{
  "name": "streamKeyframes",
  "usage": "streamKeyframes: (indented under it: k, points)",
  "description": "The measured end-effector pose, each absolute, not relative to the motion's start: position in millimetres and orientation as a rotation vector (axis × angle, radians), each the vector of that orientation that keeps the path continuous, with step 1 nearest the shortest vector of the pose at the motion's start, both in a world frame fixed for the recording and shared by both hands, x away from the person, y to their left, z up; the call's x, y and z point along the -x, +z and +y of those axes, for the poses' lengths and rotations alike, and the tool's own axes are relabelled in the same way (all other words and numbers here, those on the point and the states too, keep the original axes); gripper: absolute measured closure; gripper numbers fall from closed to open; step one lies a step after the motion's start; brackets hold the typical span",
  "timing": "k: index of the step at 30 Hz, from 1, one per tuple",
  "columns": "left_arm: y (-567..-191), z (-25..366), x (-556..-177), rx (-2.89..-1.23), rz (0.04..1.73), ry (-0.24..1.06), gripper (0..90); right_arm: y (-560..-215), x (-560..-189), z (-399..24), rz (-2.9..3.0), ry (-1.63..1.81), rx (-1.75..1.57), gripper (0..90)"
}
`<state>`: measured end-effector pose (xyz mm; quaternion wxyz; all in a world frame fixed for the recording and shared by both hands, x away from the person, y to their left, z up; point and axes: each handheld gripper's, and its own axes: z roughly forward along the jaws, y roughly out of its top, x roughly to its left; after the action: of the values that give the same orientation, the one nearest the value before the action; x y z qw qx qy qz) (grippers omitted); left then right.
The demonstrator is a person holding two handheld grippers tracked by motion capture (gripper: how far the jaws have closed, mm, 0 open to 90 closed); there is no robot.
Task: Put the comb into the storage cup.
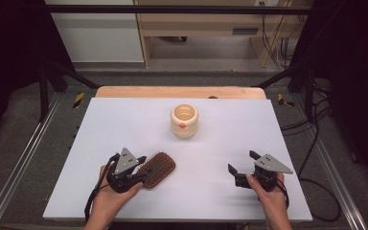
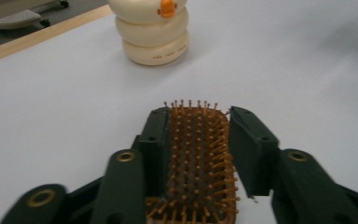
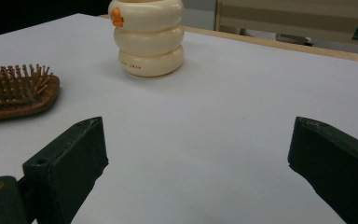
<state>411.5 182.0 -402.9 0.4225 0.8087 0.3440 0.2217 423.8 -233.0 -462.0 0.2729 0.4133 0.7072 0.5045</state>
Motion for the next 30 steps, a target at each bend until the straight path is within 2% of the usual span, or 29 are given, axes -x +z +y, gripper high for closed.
streamKeyframes:
  k: [1,2,4,5,7,8,11,17,30]
  points:
    - [-402.6,183.9,-412.1,-2.026,0.878,0.553,49.2,-462.0,-423.8,-233.0,1.903,1.358,-1.112,4.8]
    - [-402.5,185.9,-413.0,-2.03,0.894,0.546,42.4,-461.9,-423.5,-232.9,1.901,1.36,-1.114,4.9]
    - [-402.3,190.0,-414.2,-2.023,0.916,0.543,34.3,-461.8,-423.4,-233.1,1.901,1.36,-1.112,4.9]
    - [-401.6,193.4,-415.7,-2.023,0.937,0.547,26.6,-461.7,-423.7,-233.5,1.9,1.36,-1.111,4.9]
    - [-401.3,195.0,-416.4,-2.031,0.945,0.544,23.3,-461.7,-423.8,-233.6,1.901,1.36,-1.109,4.9]
    - [-401.3,196.6,-417.3,-2.039,0.954,0.532,15.7,-461.9,-424.0,-233.4,1.902,1.36,-1.112,4.9]
    - [-402.9,202.0,-417.8,-2.074,0.96,0.51,10.9,-462.2,-424.2,-233.0,1.905,1.355,-1.115,4.9]
    - [-408.9,213.0,-420.1,-2.132,0.995,0.46,7.8,-462.1,-423.5,-232.5,1.906,1.347,-1.111,4.8]
    - [-424.1,208.7,-419.1,-2.317,0.96,0.388,6.5,-462.6,-424.4,-232.9,1.907,1.347,-1.114,4.8]
